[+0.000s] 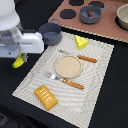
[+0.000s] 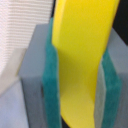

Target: Interact with the objects in diverse but meaningful ways.

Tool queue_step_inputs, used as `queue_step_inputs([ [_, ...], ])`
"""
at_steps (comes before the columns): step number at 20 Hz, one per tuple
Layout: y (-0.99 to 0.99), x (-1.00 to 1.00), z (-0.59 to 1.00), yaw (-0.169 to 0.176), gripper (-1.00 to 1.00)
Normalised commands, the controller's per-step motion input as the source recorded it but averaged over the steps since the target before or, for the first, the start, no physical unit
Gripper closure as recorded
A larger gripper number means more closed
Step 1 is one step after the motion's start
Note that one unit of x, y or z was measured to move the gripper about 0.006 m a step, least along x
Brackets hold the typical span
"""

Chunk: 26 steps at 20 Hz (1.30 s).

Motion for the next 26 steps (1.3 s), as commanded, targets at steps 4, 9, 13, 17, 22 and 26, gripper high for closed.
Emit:
queue_step_inputs([
  [4,0.38,0.8,0.16,-0.037,1.0],
  [9,0.44,0.74,-0.01,-0.031,1.0],
  [13,0.4,0.61,-0.06,-0.025,1.0],
  [17,0.25,0.43,-0.15,-0.024,1.0],
  [22,0.16,0.28,-0.19,-0.022,1.0],
  [26,0.11,0.15,-0.2,-0.001,1.0],
])
